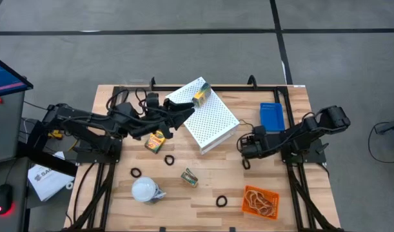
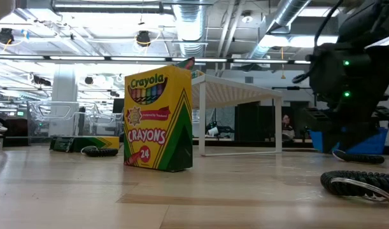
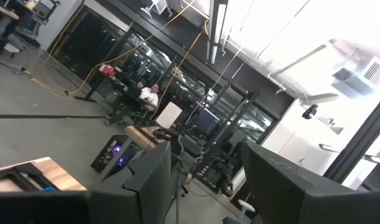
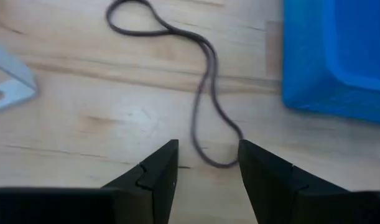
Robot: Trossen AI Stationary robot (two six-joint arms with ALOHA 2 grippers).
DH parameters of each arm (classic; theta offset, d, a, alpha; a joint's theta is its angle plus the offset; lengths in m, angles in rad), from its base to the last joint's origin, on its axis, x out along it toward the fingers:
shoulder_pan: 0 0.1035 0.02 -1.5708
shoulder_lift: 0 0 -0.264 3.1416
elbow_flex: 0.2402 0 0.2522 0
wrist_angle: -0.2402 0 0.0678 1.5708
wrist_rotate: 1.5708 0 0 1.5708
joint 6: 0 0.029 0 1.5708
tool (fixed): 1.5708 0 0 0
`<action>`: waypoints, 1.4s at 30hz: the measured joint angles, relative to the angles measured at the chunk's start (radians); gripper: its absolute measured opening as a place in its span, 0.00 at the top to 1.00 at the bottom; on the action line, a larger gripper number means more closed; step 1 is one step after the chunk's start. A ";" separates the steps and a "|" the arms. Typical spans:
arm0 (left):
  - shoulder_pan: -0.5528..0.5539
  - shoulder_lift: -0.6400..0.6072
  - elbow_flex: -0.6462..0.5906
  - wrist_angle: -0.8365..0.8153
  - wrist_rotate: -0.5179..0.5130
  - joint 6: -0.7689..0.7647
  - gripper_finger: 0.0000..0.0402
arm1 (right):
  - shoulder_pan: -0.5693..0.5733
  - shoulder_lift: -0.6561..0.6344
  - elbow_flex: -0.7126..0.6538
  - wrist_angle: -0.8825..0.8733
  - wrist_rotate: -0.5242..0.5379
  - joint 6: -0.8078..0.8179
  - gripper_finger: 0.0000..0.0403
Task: Pick & Place Office Desk Supplies
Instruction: Put the black rubber band into the orange bin
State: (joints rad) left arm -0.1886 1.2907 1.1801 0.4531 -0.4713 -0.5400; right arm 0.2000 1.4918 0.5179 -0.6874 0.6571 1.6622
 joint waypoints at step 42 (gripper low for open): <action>-0.002 -0.001 0.000 0.003 0.001 -0.019 0.52 | 0.307 -0.005 0.207 -0.150 0.049 0.155 1.00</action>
State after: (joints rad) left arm -0.1905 1.2896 1.1801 0.4564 -0.4702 -0.5587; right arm 0.5074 1.4869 0.7253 -0.8376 0.7064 1.8170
